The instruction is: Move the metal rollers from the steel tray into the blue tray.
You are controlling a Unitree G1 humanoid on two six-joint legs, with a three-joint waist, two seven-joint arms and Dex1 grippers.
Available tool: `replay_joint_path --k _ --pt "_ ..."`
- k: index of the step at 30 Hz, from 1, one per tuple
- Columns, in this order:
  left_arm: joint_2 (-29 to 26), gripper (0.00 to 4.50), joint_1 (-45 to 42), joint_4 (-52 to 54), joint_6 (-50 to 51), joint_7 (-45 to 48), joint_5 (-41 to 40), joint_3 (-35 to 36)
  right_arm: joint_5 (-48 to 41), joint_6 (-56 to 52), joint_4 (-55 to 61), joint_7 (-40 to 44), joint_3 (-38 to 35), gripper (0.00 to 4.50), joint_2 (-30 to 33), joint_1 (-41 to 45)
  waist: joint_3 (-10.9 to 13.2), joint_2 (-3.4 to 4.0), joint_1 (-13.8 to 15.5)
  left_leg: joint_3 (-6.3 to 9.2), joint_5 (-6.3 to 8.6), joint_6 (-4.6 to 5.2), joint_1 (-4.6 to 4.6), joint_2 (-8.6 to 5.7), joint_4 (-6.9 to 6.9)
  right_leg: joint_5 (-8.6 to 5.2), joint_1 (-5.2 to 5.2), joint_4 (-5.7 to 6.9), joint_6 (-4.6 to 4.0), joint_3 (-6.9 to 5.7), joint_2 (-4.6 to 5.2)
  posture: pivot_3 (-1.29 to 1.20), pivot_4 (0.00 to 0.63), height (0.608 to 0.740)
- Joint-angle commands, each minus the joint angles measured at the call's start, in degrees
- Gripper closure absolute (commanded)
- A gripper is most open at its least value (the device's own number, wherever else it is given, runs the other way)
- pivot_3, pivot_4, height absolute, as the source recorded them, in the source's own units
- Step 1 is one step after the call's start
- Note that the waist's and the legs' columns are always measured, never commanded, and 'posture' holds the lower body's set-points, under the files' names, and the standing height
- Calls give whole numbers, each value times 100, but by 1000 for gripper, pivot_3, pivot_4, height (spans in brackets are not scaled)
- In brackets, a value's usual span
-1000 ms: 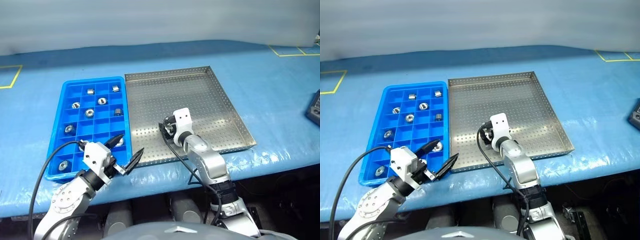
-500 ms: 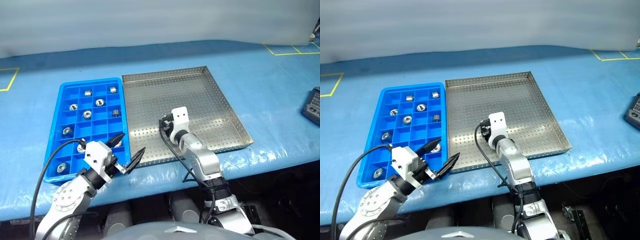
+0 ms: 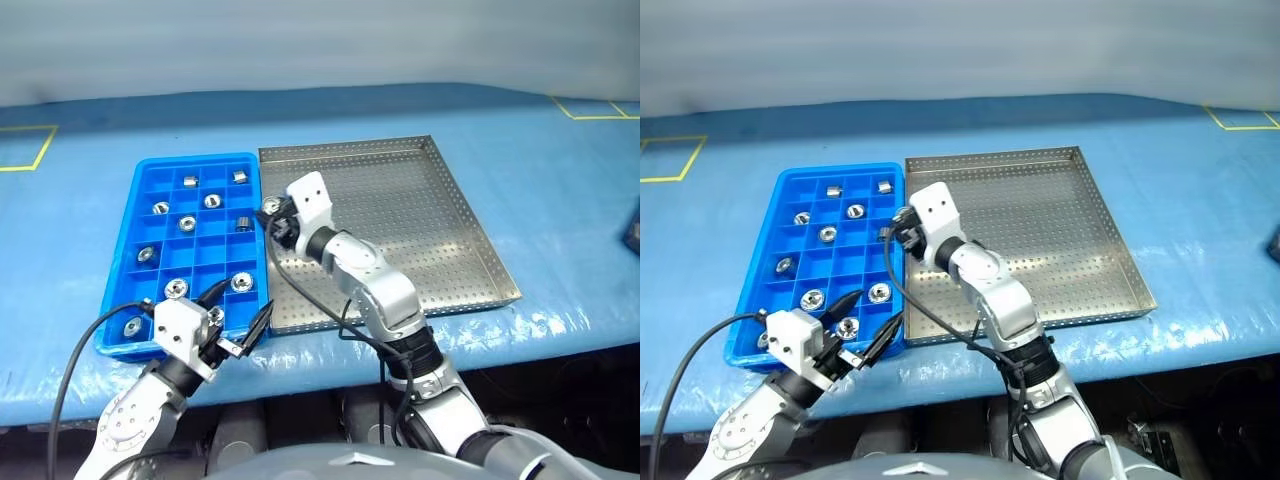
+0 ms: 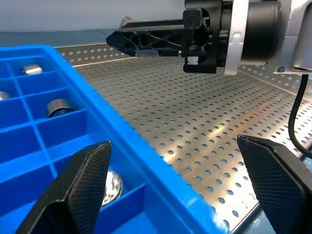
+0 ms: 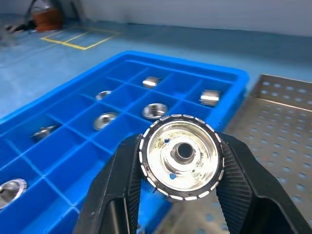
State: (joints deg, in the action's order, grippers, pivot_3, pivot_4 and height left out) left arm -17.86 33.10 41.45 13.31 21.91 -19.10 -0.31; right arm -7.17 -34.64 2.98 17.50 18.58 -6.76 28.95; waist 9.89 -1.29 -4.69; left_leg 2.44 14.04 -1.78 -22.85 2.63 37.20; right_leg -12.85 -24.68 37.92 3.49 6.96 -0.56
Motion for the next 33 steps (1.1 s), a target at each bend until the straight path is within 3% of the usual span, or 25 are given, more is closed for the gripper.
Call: replay_joint_path --k 1,14,26,27,33 --pt "117 0 258 461 -277 -179 122 32 -46 120 -62 146 135 2746 -157 270 1 0 141 1 0 0 0 0 -1 -2 -1 0 -3 -1 -1 218 150 740" --pt "658 0 1420 824 -918 -741 631 -222 57 953 -1903 554 141 2746 -380 928 5 1 667 -7 0 0 -1 2 -4 -8 -6 -12 -8 -6 2 384 150 740" --pt "644 0 1396 755 -1047 -756 663 -297 117 1455 -3282 628 29 2746 -527 1292 3 4 828 -12 0 -1 9 2 -6 -11 -4 -15 -11 -5 3 370 150 740" --pt "632 0 1378 749 -1041 -741 654 -304 127 1477 -3321 605 9 2023 -505 1302 3 5 833 -11 1 -1 14 2 -7 -11 -3 -15 -12 -5 3 362 150 740" --pt "549 0 1303 748 -946 -659 559 -227 21 1358 -2828 674 -42 151 -363 1178 4 8 847 -12 1 -1 14 2 -5 -11 -4 -15 -12 -5 5 321 150 740"
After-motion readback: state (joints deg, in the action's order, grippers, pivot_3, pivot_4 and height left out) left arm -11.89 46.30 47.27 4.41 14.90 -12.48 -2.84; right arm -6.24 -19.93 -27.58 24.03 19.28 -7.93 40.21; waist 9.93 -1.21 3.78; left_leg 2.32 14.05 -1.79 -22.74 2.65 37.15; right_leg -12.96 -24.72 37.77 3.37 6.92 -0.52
